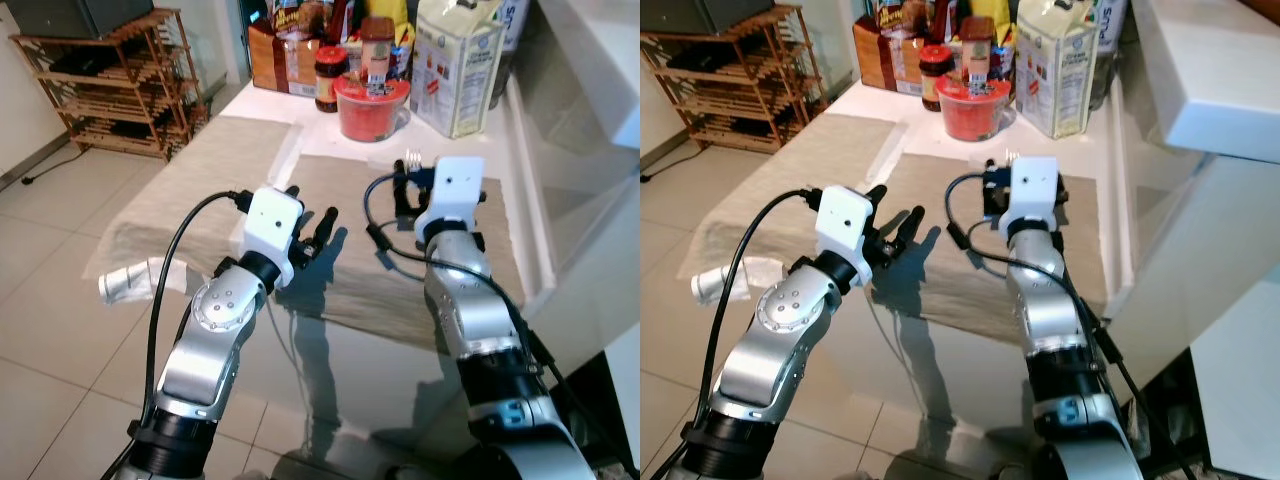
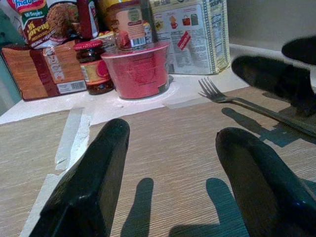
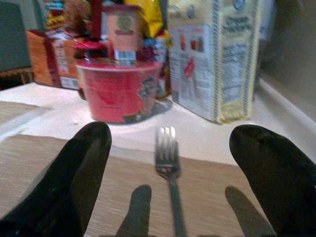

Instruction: Setting the table

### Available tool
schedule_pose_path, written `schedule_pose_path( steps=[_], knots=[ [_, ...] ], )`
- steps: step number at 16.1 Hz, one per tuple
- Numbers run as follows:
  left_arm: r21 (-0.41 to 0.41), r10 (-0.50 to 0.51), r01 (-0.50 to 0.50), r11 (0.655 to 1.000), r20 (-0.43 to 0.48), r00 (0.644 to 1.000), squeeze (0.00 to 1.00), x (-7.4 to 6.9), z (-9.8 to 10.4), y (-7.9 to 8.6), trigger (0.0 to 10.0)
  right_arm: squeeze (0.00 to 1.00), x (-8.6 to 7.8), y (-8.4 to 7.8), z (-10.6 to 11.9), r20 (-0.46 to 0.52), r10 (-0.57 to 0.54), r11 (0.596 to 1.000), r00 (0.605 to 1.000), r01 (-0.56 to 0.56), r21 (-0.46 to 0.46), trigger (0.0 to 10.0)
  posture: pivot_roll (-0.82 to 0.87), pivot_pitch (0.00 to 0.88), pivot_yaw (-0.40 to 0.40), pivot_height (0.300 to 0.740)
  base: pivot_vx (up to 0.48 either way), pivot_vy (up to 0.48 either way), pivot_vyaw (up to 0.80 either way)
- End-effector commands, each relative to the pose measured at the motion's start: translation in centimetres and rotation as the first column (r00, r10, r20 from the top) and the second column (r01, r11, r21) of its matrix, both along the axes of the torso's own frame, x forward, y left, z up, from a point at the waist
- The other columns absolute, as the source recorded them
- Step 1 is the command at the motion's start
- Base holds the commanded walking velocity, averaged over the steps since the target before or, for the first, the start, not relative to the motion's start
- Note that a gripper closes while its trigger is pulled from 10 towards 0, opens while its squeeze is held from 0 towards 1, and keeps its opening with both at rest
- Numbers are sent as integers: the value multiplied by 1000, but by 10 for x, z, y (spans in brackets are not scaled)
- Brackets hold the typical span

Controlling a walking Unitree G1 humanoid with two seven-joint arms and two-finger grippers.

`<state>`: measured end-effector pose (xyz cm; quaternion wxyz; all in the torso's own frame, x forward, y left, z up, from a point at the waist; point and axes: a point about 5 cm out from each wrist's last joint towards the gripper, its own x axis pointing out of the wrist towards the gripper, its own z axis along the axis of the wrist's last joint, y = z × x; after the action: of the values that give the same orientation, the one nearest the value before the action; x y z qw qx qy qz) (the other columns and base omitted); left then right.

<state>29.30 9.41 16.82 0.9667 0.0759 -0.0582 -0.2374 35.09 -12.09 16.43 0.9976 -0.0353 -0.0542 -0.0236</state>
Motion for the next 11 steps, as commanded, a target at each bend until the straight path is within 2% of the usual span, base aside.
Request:
schedule_pose_path(
  steps=[1, 3, 4, 7, 11],
  knots=[
    [5, -19, 19, 1000, 8, 1000, 0, -2, 4, -1, 10000, 0, 7, -4, 1, -18, -22, 1000, 1000, 22, 21, 10000, 44, 65, 45, 740, 0, 0, 0],
    [9, -21, 21, 1000, 9, 1000, 0, -3, 5, 0, 10000, 0, 20, -10, 4, -51, -56, 998, 997, 56, 9, 10000, 53, 68, 45, 740, 0, 0, 0],
    [11, -22, 22, 1000, 8, 1000, 0, -3, 5, 1, 10000, 0, 26, -10, 1, -104, -52, 999, 993, 52, -3, 10000, 55, 67, 44, 740, 0, 0, 0],
    [10, -19, 19, 1000, 12, 1000, 0, -4, 8, 1, 10000, 0, 34, -7, -3, -177, -30, 1000, 984, 28, -12, 10000, 64, 76, 35, 740, 0, 0, 0],
    [9, -15, 15, 1000, 15, 1000, 0, -6, 9, 1, 10000, 0, 36, 3, 1, -167, -2, 1000, 986, 3, 3, 10000, 66, 79, 32, 740, 0, 0, 0]
  ],
)
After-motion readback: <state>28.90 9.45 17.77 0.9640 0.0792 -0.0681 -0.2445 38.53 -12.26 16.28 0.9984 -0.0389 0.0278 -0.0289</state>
